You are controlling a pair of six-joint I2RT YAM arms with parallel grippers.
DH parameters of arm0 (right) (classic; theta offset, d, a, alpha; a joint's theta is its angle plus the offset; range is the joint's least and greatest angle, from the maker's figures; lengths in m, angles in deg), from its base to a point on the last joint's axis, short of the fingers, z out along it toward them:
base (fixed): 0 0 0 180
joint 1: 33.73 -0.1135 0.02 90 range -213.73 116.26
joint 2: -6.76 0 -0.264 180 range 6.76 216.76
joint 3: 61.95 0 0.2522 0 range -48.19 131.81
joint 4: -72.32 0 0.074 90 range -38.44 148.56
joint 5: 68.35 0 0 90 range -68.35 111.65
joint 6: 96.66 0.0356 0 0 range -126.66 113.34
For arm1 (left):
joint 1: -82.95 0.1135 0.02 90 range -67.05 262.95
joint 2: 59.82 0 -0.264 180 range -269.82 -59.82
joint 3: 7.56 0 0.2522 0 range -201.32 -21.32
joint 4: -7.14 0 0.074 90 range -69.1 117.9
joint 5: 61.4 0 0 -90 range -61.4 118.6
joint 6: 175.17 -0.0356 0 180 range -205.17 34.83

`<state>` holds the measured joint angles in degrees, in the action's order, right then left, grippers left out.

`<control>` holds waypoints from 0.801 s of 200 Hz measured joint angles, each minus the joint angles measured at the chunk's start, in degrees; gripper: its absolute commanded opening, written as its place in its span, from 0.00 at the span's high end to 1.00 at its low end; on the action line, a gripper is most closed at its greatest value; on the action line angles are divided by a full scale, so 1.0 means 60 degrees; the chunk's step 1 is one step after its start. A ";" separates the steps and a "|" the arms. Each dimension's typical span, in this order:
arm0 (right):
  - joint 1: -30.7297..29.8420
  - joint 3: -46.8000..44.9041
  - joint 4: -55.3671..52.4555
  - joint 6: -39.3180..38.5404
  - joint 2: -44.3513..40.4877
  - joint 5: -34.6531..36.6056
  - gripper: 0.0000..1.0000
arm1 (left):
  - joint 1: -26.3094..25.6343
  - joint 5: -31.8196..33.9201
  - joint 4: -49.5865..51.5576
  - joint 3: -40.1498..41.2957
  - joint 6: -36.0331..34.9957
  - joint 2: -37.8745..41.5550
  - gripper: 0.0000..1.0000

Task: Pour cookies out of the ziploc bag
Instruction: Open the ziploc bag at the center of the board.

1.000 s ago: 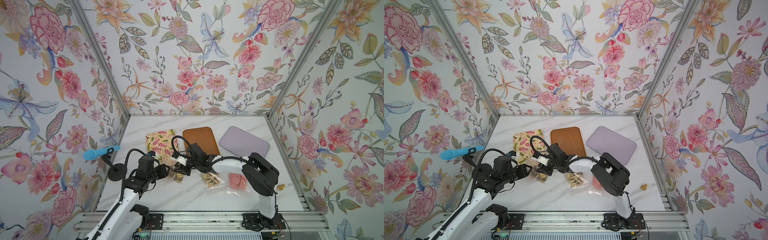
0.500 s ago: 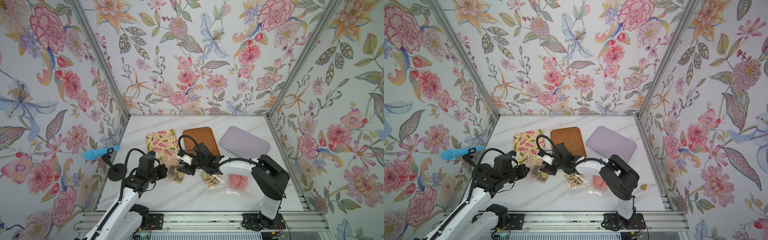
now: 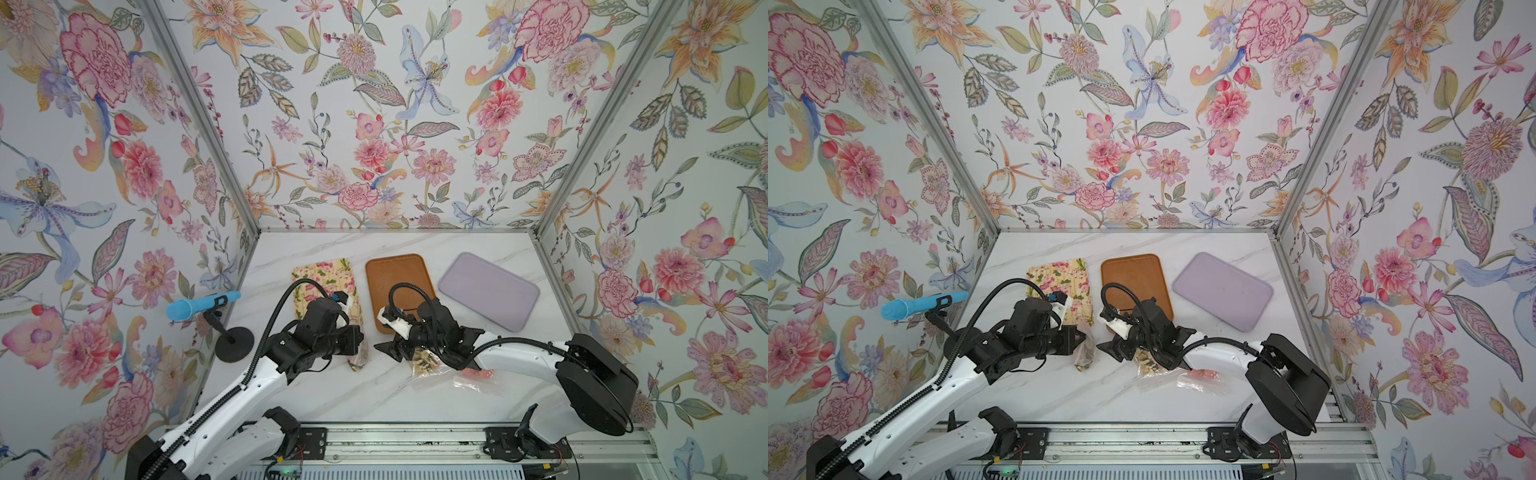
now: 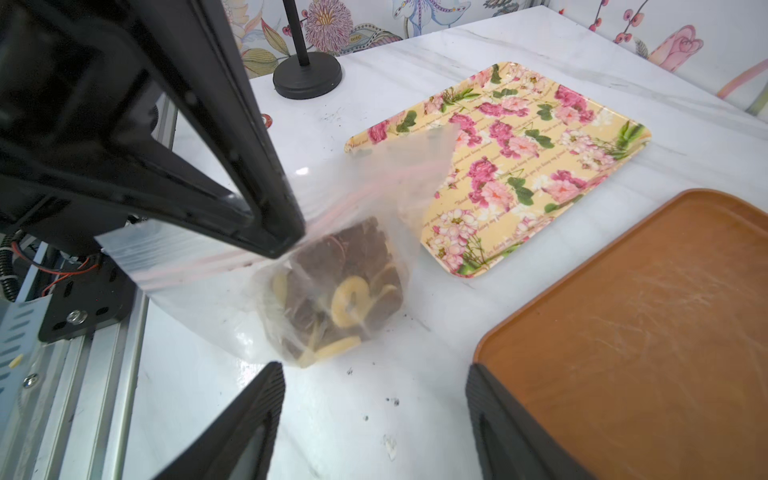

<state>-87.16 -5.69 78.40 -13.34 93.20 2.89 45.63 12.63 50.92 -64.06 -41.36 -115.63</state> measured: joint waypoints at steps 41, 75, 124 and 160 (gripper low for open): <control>-0.0262 -0.1158 0.0379 0.0124 -0.0576 0.0284 0.18 | -0.0670 0.0969 0.0007 0.0000 0.0295 -0.0707 1.00; -0.0262 -0.1479 0.0532 0.0189 -0.0612 0.0393 0.14 | -0.0776 0.1344 -0.0113 0.0000 0.0382 -0.1075 1.00; -0.0262 -0.1242 0.1024 0.0047 -0.0033 0.0463 0.13 | -0.0940 0.1457 -0.0335 -0.0058 0.0382 -0.1271 1.00; -0.0262 -0.0627 0.1406 -0.0095 0.1020 0.0127 0.13 | -0.1035 0.1457 -0.0386 -0.0219 0.0426 -0.1271 1.00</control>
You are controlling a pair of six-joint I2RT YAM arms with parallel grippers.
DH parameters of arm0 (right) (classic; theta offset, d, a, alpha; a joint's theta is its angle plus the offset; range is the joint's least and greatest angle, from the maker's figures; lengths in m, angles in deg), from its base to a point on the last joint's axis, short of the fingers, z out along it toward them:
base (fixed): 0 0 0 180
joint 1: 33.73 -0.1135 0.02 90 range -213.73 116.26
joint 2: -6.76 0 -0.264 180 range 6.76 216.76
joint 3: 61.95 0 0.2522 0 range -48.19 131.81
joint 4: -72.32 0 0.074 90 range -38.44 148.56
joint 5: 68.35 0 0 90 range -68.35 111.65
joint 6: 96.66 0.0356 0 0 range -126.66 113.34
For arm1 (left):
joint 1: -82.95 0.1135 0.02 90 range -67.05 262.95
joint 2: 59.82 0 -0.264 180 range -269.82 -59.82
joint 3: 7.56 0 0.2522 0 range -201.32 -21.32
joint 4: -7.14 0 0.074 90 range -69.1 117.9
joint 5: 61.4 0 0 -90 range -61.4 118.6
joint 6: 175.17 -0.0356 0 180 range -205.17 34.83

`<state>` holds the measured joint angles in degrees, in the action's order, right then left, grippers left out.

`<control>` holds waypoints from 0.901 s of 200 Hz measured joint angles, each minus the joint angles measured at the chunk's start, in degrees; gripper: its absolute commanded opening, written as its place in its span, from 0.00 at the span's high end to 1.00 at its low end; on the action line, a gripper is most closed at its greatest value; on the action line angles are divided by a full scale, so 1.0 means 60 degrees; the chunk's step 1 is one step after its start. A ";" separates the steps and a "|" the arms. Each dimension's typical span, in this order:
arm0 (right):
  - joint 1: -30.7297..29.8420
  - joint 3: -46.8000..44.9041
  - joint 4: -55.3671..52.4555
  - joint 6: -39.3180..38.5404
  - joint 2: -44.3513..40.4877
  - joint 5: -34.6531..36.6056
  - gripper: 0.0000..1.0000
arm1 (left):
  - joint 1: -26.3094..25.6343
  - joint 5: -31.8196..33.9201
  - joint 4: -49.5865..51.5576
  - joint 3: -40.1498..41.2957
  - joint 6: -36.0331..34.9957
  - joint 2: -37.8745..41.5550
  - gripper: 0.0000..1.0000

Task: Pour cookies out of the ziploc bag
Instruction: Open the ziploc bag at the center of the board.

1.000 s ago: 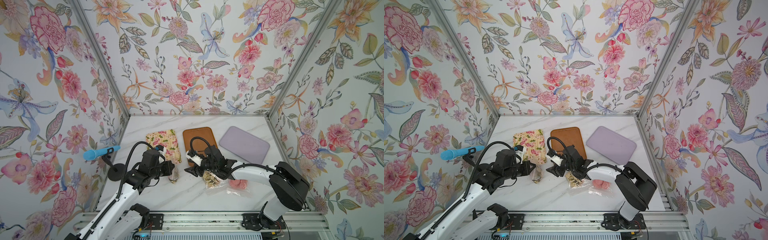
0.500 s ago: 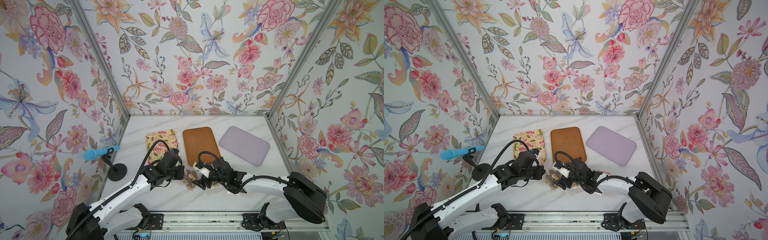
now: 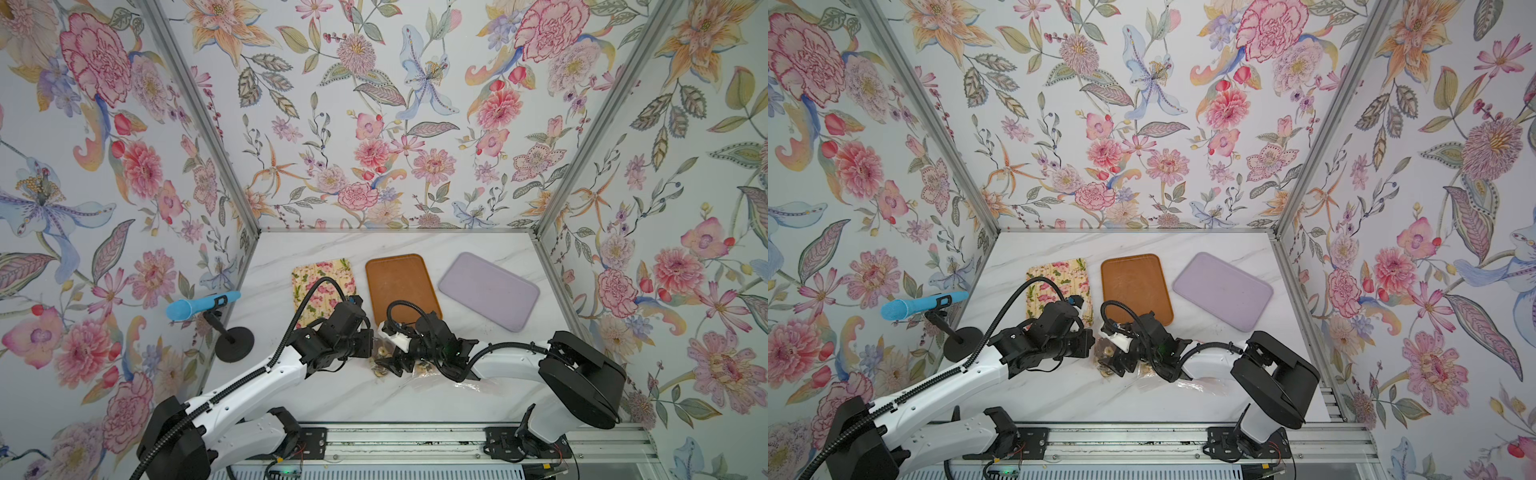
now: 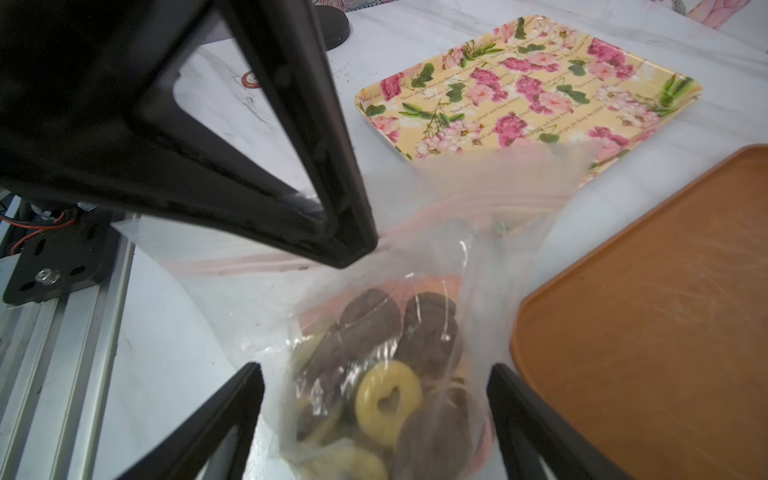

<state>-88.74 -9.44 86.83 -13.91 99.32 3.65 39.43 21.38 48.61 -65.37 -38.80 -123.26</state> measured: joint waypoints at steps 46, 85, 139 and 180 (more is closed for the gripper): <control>0.0000 0.0510 0.0044 -0.0073 0.0372 -0.0430 0.23 | -0.0007 0.0007 -0.0051 0.0000 0.0084 0.0000 1.00; 0.0000 0.0590 0.0047 -0.0076 0.0419 -0.0572 0.38 | -0.0007 0.0007 -0.0051 0.0000 0.0102 -0.0004 1.00; 0.0004 0.0849 -0.0062 -0.0138 0.0718 -0.0678 0.59 | -0.0007 0.0011 -0.0051 0.0000 0.0138 -0.0087 1.00; 0.0004 0.0867 -0.0091 -0.0146 0.0725 -0.0674 0.69 | -0.0047 0.0029 -0.0055 0.0000 0.0175 -0.0117 1.00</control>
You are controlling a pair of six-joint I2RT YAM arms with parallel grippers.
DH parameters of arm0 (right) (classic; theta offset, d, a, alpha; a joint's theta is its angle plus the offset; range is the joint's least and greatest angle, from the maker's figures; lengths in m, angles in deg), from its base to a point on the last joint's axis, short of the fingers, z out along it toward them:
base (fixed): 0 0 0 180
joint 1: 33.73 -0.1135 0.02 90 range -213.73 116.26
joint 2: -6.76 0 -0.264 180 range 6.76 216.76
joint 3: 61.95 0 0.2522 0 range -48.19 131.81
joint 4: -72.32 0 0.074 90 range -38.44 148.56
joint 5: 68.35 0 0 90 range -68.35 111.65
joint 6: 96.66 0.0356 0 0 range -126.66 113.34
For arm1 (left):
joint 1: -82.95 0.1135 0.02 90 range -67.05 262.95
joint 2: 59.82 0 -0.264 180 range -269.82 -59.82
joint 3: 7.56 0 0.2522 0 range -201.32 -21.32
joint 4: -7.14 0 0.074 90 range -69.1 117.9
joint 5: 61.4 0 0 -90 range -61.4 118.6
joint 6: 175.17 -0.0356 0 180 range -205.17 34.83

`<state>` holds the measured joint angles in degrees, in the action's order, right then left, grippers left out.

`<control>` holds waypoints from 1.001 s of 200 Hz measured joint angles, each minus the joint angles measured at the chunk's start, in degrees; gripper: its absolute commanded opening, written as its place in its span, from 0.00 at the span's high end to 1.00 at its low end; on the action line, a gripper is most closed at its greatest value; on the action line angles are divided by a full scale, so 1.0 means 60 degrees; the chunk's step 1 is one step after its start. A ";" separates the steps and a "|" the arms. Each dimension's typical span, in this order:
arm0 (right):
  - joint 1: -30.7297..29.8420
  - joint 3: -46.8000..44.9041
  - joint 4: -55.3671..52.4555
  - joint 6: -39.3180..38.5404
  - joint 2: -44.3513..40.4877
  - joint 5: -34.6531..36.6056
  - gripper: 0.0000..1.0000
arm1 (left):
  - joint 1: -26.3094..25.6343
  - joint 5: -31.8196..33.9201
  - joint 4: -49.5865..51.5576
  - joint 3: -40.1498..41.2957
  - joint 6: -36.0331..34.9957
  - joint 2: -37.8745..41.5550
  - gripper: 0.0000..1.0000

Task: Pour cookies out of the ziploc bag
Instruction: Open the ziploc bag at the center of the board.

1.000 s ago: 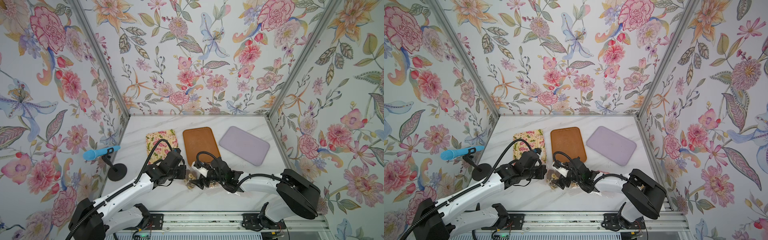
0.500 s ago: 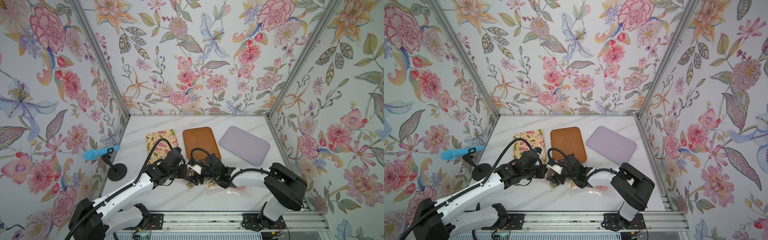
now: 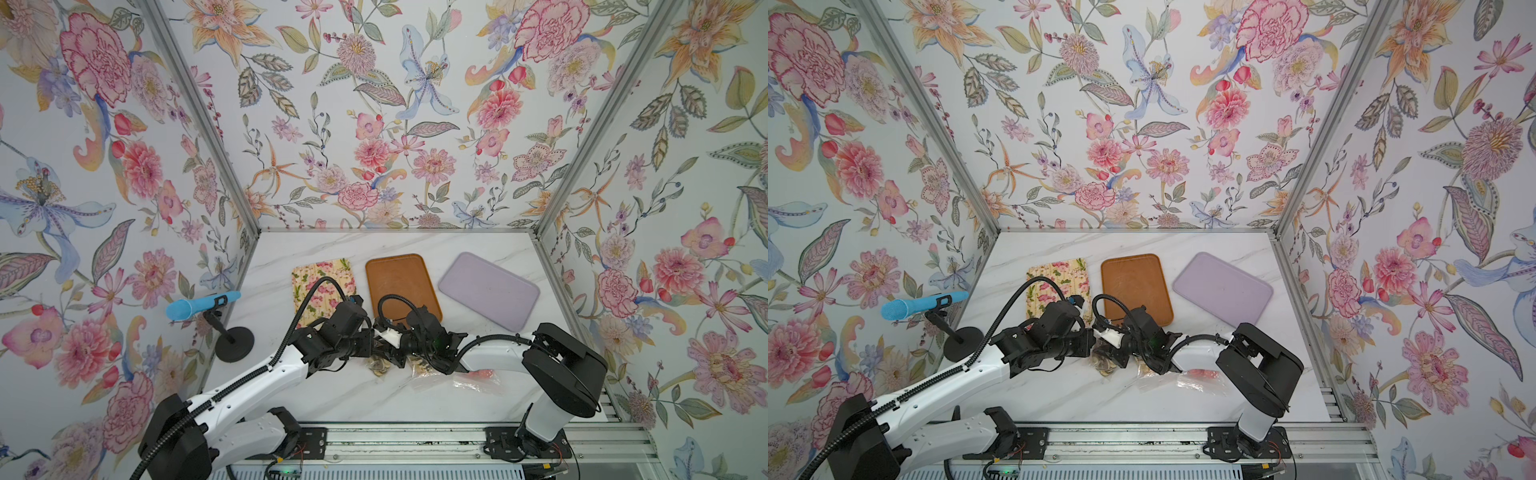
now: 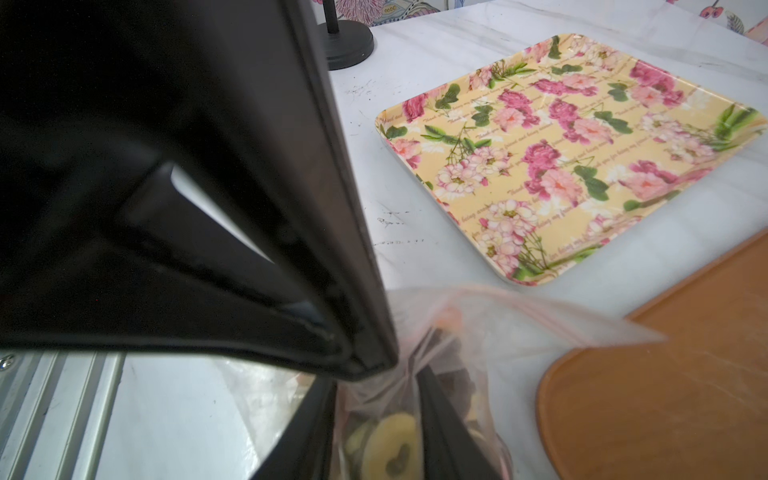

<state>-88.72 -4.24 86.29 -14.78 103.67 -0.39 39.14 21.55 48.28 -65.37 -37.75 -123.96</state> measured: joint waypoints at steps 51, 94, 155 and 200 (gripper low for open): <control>-0.0004 0.0000 0.0007 0.0004 0.0000 0.0066 0.93 | -0.0015 0.0000 -0.0007 0.0000 0.0000 -0.0029 1.00; -0.0004 0.0004 0.0007 0.0007 0.0000 0.0087 1.00 | -0.0022 0.0007 -0.0036 0.0000 0.0000 -0.0029 0.96; 0.0280 -0.0612 0.0448 -0.0007 -0.0193 -0.0040 1.00 | -0.0025 0.0732 0.0295 -0.0204 -0.0627 0.0514 0.50; 0.0565 -0.2718 0.3162 -0.0550 -0.0488 -0.0834 1.00 | 0.0699 0.1009 0.0233 -0.0317 -0.1683 0.1078 0.54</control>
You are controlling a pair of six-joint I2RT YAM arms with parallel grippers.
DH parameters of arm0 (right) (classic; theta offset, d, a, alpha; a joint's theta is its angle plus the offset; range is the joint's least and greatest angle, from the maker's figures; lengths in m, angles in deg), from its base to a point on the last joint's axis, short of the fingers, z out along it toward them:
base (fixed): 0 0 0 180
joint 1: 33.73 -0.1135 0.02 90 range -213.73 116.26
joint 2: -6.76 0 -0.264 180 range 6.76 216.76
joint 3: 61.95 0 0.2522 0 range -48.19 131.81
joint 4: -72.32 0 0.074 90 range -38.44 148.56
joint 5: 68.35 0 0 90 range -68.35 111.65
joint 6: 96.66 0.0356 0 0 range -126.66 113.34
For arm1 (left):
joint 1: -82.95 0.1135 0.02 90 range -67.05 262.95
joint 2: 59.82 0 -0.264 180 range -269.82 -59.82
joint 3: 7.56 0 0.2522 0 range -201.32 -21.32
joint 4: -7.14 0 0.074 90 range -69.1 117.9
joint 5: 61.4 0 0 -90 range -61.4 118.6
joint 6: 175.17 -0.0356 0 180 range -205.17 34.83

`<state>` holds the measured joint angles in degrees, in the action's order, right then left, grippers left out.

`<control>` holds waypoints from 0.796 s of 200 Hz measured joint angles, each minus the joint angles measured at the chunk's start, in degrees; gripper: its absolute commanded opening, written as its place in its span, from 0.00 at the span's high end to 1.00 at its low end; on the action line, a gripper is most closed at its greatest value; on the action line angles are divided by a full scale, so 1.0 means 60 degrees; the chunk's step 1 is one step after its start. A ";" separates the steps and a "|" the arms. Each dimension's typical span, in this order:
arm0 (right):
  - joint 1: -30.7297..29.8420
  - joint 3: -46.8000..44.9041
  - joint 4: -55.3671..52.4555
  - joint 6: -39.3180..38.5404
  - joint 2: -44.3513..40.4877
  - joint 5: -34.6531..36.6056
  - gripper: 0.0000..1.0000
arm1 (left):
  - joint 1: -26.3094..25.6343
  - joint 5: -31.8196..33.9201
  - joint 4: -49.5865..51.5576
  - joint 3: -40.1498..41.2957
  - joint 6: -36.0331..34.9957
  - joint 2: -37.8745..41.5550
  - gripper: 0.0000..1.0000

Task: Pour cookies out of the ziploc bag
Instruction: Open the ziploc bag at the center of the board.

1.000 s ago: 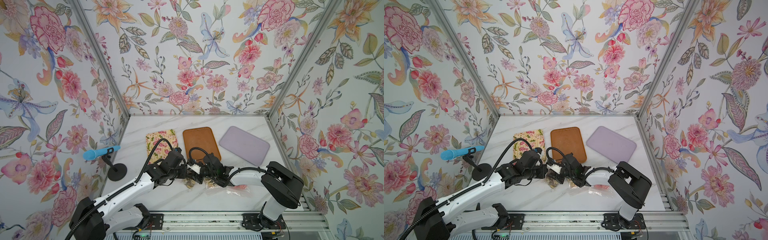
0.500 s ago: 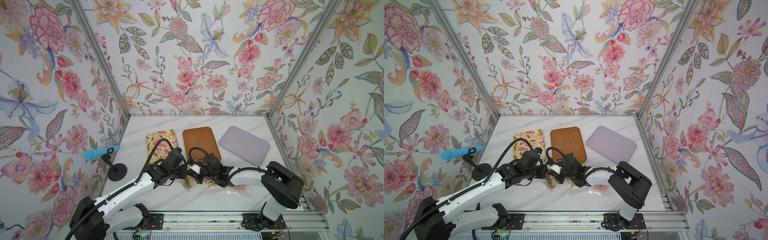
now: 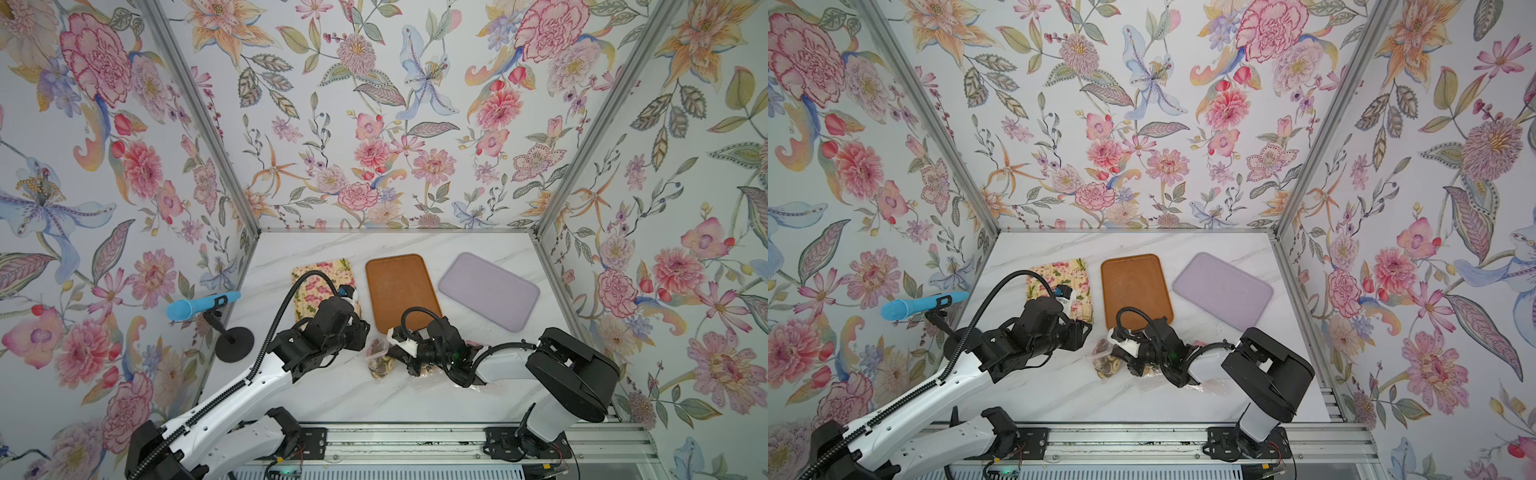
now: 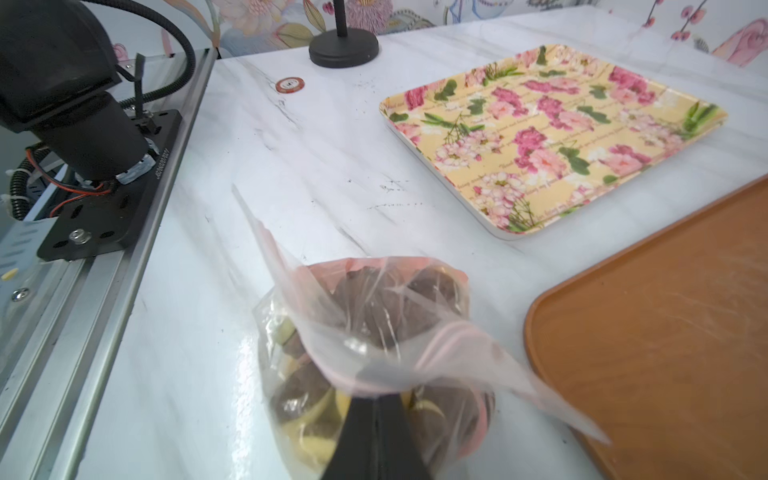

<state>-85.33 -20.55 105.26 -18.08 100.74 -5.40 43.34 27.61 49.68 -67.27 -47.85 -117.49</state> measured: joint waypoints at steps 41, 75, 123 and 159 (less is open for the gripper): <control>0.0018 -0.0510 0.2229 -0.0321 0.0772 -0.0681 1.00 | 0.0335 -0.0211 -0.0419 0.0579 -0.0780 -0.0889 0.57; 0.0211 -0.0397 0.2867 -0.0386 0.1038 -0.1005 1.00 | 0.0211 -0.0998 -0.1067 0.0863 -0.1574 -0.1264 0.55; 0.0951 0.0208 0.2922 -0.0470 0.1333 -0.1727 1.00 | -0.0561 -0.1927 -0.1603 0.0874 -0.2324 -0.1330 0.50; 0.1435 0.0579 0.2907 -0.0463 0.1650 -0.2455 1.00 | -0.0940 -0.2200 -0.1945 0.1086 -0.2437 -0.1377 0.49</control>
<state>-76.72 -17.07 122.70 -20.86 110.64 -20.13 37.70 14.41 38.01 -60.76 -62.47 -125.75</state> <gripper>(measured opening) 0.040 0.513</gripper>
